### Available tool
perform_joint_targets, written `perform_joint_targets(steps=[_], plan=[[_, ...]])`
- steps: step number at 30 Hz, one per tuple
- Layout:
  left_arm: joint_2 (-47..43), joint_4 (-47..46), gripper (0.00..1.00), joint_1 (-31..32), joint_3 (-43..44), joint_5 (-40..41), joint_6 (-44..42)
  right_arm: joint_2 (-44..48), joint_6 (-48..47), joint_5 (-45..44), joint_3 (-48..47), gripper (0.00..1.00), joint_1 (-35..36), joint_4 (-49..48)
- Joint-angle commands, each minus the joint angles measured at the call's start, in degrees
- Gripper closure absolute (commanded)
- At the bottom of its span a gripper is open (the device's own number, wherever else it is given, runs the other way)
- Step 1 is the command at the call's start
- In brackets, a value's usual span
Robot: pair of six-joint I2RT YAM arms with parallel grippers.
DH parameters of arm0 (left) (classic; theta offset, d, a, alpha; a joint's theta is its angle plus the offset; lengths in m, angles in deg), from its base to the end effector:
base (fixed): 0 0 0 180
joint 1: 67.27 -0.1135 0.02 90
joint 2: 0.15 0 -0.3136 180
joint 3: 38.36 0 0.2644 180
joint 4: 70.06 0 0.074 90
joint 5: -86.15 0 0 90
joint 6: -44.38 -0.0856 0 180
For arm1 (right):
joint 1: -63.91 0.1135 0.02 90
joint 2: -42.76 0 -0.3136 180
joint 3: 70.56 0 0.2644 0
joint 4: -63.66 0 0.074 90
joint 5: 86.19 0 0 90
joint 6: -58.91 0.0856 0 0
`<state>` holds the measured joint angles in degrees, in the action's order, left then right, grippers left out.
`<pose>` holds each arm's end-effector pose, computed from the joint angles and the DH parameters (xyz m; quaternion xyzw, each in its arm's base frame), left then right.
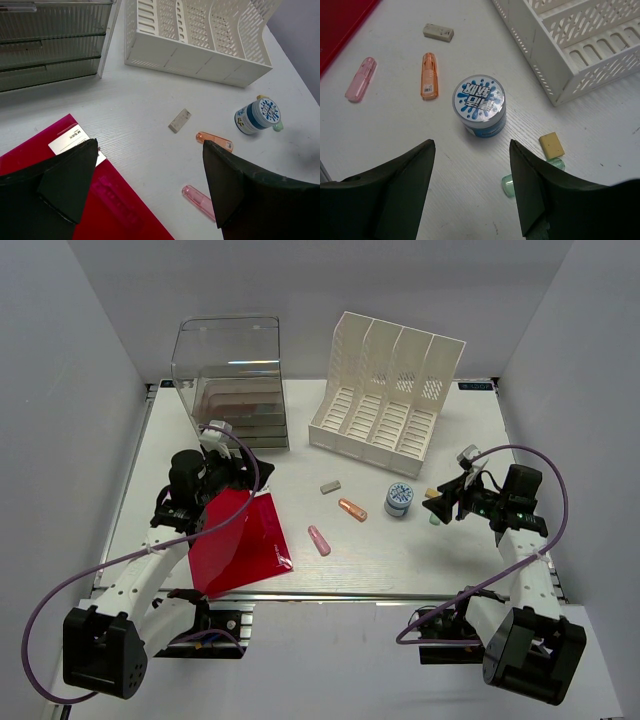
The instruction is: Organize the desk
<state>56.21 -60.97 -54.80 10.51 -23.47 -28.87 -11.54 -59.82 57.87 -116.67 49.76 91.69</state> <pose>0.2444 -0.0835 0.2960 0.0723 0.7932 -0.2807 0.5355 0.2098 0.0186 0.2571 -0.3047 0.7620 0.2300 0.5232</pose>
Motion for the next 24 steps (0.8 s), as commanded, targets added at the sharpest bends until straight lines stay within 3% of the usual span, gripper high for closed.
perform_joint_targets(steps=[1, 24], plan=[[-1.07, 0.25, 0.06, -0.16, 2.22, 0.46, -0.49, 1.13, 0.08, 0.08, -0.58, 0.34, 0.18, -1.65], [0.07, 0.08, 0.08, -0.16, 2.22, 0.02, -0.67, 2.01, -0.36, -0.98, -0.23, 0.35, 0.09, -2.08]])
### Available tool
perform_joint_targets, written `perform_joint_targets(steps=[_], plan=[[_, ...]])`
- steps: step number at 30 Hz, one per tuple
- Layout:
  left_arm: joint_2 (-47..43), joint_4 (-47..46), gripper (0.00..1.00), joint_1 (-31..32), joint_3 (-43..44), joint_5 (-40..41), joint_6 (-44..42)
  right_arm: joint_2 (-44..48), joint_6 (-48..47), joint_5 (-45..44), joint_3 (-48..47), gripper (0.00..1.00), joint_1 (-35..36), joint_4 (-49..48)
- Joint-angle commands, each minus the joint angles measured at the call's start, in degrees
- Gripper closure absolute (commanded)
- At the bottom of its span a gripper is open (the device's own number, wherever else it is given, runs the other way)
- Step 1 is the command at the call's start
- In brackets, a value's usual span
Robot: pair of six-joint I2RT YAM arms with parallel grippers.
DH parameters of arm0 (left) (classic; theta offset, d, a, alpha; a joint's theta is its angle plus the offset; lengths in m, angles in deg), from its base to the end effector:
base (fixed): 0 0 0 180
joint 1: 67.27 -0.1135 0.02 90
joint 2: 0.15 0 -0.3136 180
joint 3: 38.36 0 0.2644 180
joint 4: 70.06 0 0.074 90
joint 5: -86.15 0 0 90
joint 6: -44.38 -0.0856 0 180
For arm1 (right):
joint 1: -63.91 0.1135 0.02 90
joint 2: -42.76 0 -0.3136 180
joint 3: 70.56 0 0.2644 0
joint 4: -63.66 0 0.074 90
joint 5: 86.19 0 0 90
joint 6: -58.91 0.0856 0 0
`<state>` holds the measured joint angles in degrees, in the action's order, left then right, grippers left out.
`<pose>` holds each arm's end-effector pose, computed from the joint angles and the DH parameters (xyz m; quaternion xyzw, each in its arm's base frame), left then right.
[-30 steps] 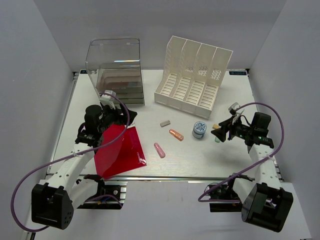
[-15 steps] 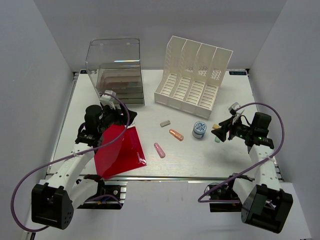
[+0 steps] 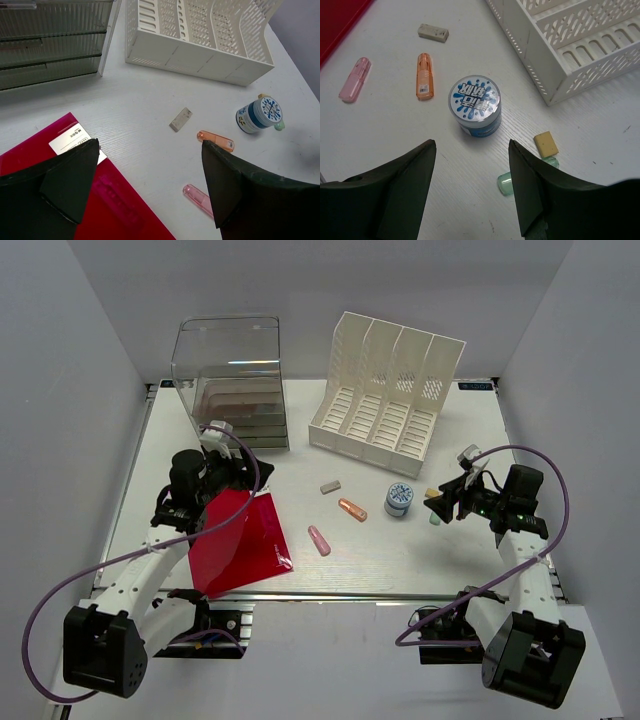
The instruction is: Organize the desk
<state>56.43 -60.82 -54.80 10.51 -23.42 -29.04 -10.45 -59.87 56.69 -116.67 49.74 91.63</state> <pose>0.2450 -0.0835 0.2947 0.0727 0.7950 -0.2793 0.5335 0.2081 0.0179 0.2598 -0.3047 0.7619 0.2165 0.5289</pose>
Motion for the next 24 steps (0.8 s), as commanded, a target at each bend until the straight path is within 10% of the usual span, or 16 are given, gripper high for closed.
perform_joint_targets(steps=[1, 8, 17, 19, 24], plan=[[0.02, -0.08, 0.08, -0.16, 2.13, -0.03, -0.49, 1.00, -0.32, 0.29, -0.06, 0.35, 0.02, -2.19], [0.64, 0.54, 0.11, -0.16, 2.22, 1.73, -0.06, 1.18, -0.40, 0.12, -0.05, 0.35, 0.11, -2.11], [0.29, 0.44, 0.95, -1.57, -0.51, 20.60, 14.96, 1.36, 1.09, 0.47, -0.58, 0.42, 0.46, -2.29], [1.43, 0.28, 0.97, -2.10, 0.64, 22.82, 18.40, 2.06, 1.70, 0.12, -0.76, 0.46, 0.55, -2.46], [3.01, 1.68, 0.59, -3.94, 4.24, 25.02, 32.70, 2.06, 4.51, -1.90, -0.84, 0.60, 1.34, -3.87]])
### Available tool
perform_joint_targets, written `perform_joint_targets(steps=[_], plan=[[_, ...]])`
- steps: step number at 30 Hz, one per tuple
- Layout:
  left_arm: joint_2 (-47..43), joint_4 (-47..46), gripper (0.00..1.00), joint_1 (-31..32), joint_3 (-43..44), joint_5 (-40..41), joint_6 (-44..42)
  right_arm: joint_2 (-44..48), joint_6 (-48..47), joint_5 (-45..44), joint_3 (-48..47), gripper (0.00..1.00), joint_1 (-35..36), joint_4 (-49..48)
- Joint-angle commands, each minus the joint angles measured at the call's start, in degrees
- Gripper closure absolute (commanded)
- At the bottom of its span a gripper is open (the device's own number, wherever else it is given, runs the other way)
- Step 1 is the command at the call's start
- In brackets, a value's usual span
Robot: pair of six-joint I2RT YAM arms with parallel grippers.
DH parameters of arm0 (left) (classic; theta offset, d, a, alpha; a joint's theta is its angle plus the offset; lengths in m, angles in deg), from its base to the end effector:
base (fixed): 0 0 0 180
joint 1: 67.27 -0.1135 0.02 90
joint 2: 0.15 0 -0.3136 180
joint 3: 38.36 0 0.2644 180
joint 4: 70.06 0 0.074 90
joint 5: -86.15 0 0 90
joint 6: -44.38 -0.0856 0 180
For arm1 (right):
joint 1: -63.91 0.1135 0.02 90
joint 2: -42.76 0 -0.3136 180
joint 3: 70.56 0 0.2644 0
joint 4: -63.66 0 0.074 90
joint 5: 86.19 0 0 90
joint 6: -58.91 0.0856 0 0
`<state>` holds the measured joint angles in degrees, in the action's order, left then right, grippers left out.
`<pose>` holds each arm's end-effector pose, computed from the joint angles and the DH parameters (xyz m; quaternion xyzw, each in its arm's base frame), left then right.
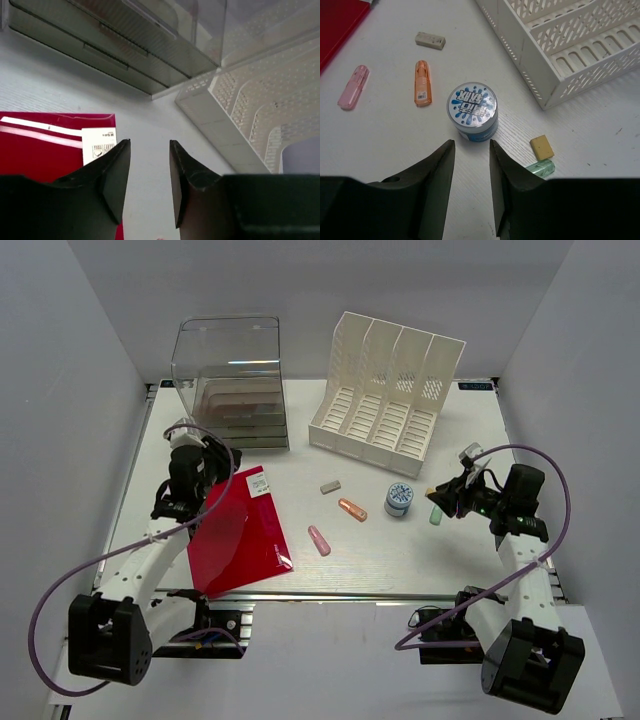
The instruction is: Organize the desk
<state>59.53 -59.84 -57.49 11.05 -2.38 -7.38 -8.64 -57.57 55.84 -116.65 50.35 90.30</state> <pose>0.2678 -0.0439 0.2812 -0.2090 0.7945 -0.2223 0.5250 0.2055 0.0199 0.2671 -0.2999 0.7569 0.2111 0.5410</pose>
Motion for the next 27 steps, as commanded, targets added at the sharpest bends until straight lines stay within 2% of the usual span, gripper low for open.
perform_joint_targets(steps=[1, 3, 6, 7, 11, 15, 18, 23, 24, 27], plan=[[4.87, 1.05, 0.50, -1.26, 4.91, 4.41, 12.46, 0.07, 2.40, -1.40, -1.30, 0.61, 0.82, -2.53], [6.32, 0.35, 0.43, -2.39, 5.28, 4.06, 15.88, -1.07, 2.75, -2.46, -1.83, 0.63, 1.26, -1.83], [7.47, -7.01, 0.22, -3.09, 2.91, 3.97, 20.63, -1.95, 3.27, -3.60, -2.54, 0.62, 1.87, -1.39], [8.25, -7.47, 0.18, -3.62, 2.56, 4.84, 21.87, -2.04, 3.36, -3.95, -2.54, 0.61, 1.96, -1.56], [11.33, -11.42, 0.23, -4.86, 1.94, 4.94, 26.08, -1.95, 3.45, -4.66, -2.45, 0.60, 3.01, -1.83], [14.93, -28.62, 0.31, -6.79, -2.97, 4.24, 30.84, -1.69, 3.10, -5.01, -2.27, 0.60, 4.16, -2.27], [20.11, -38.73, 0.39, -7.40, -4.22, 2.05, 30.67, -1.78, 2.66, -5.45, -2.10, 0.60, 4.68, -2.27], [27.85, -47.08, 0.52, -7.94, -1.05, -1.38, 30.75, -1.95, 2.13, -6.24, -1.92, 0.62, 5.56, -2.71], [29.69, -48.51, 0.58, -7.94, -0.88, -1.39, 30.84, -1.87, 1.96, -6.50, -1.83, 0.63, 5.65, -2.71], [32.24, -51.50, 0.59, -7.94, 0.62, -1.39, 30.84, -2.04, 1.78, -7.03, -1.75, 0.63, 6.09, -2.80]])
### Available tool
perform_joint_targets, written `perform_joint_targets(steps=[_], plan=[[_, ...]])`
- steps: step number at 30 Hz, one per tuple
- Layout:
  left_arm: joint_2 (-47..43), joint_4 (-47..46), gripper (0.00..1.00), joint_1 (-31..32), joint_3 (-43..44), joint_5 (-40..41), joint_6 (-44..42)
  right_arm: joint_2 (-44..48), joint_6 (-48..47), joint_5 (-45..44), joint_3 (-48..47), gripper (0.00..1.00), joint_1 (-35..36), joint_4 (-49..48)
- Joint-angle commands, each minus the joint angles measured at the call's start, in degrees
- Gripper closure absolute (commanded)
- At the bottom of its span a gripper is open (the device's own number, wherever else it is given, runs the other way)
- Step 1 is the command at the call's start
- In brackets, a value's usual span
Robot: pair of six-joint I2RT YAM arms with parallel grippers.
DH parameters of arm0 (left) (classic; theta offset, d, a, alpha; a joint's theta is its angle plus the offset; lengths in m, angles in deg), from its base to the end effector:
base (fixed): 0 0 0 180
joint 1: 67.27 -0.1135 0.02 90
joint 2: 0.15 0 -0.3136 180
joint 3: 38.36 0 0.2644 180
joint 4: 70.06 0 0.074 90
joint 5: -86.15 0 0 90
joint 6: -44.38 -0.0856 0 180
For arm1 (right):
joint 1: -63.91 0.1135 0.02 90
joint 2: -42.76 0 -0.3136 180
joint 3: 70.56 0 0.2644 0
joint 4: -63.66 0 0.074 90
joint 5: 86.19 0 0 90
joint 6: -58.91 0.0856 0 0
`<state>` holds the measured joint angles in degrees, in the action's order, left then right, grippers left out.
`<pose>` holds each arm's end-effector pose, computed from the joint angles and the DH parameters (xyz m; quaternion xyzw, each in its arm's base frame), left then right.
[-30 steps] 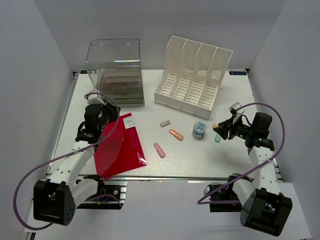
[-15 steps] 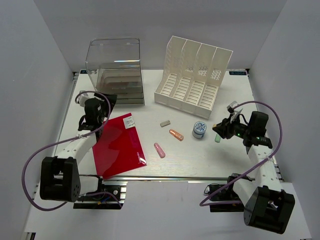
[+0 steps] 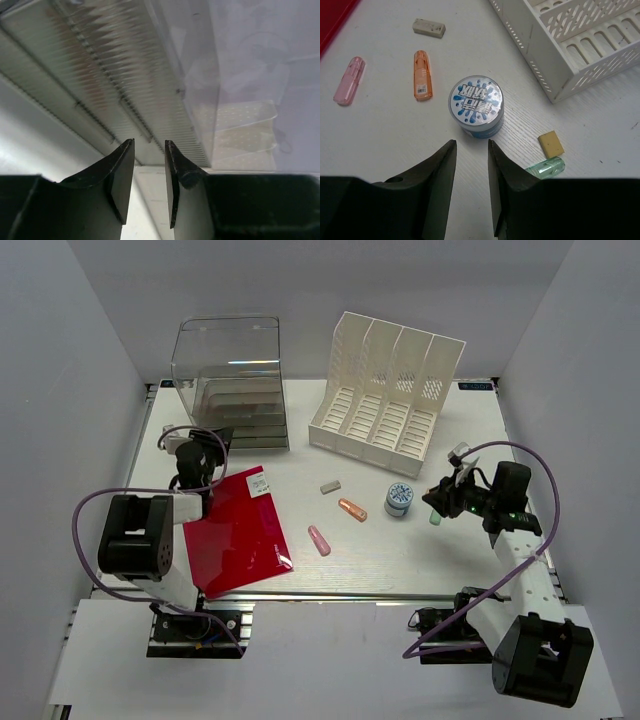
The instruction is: Organize the desk
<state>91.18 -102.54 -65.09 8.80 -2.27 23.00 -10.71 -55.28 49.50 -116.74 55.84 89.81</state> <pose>0.3730 -0.0118 0.2105 -0.4321 0.6439 -0.3570 0.5208 0.2138 0.0316 0.2582 -0.2959 0.7778 0.2071 0.5144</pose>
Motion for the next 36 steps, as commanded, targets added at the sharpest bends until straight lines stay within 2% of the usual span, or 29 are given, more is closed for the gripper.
perform_joint_targets(steps=[1, 6, 15, 27, 31, 36], plan=[[1.13, -10.10, 0.59, -0.33, 3.05, -1.50, 0.38, -0.23, -0.51, -1.13, -1.66, 0.63, 0.87, -2.40], [3.41, -13.02, 0.56, -0.33, 4.53, -4.04, 0.64, -0.58, -0.78, -2.10, -1.75, 0.63, 1.31, -2.40], [8.69, -14.42, 0.56, -0.33, 7.97, -3.69, 0.38, -1.11, -1.13, -3.15, -1.92, 0.65, 2.19, -2.31], [11.50, -17.33, 0.62, -0.33, 9.64, -2.82, 0.46, -1.11, -1.22, -3.24, -1.83, 0.67, 2.54, -2.23], [12.55, -19.69, 0.67, -0.33, 9.03, -2.55, 0.55, -1.28, -1.22, -3.24, -1.83, 0.67, 2.54, -2.23], [13.52, -23.21, 0.84, -0.33, 7.53, -2.73, 2.13, -1.19, -1.22, -3.15, -1.83, 0.68, 2.45, -2.14]])
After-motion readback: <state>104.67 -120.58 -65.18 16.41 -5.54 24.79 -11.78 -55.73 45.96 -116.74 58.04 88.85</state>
